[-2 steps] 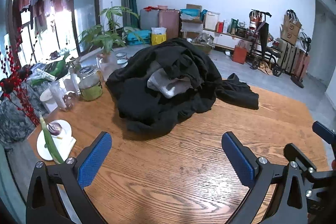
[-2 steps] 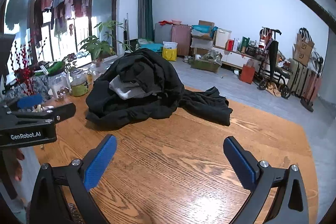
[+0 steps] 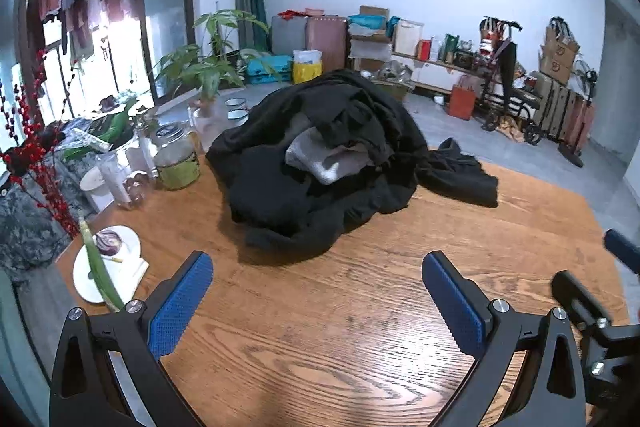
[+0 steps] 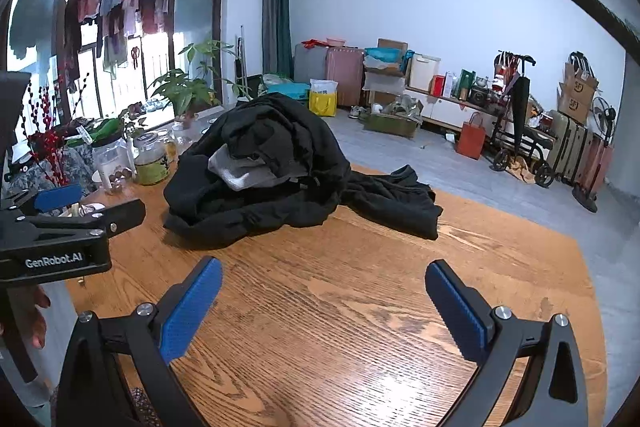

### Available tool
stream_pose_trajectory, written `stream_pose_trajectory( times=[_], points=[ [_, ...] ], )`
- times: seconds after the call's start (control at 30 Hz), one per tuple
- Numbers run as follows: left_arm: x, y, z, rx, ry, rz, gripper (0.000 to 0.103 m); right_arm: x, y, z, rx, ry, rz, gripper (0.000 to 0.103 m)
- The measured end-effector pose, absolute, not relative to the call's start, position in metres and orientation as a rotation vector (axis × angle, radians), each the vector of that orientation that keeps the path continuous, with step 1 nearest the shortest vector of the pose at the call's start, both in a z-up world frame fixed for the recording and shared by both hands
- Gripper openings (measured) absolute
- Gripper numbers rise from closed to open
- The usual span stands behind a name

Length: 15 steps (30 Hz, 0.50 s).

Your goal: Fold clothes

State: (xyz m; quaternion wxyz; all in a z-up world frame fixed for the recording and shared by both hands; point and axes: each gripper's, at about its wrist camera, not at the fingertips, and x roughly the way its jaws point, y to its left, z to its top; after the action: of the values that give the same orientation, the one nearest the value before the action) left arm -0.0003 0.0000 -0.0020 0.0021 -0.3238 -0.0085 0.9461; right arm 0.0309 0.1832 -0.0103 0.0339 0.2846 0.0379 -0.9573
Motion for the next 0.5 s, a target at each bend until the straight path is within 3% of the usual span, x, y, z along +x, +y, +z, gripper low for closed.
stream_pose_trajectory(
  times=[0.5],
  points=[
    [-0.0024,-0.004,-0.0001,-1.033,-0.039,2.986,0.103,0.0345,0.183,-0.004,0.868,0.145,-2.957,0.103]
  ],
)
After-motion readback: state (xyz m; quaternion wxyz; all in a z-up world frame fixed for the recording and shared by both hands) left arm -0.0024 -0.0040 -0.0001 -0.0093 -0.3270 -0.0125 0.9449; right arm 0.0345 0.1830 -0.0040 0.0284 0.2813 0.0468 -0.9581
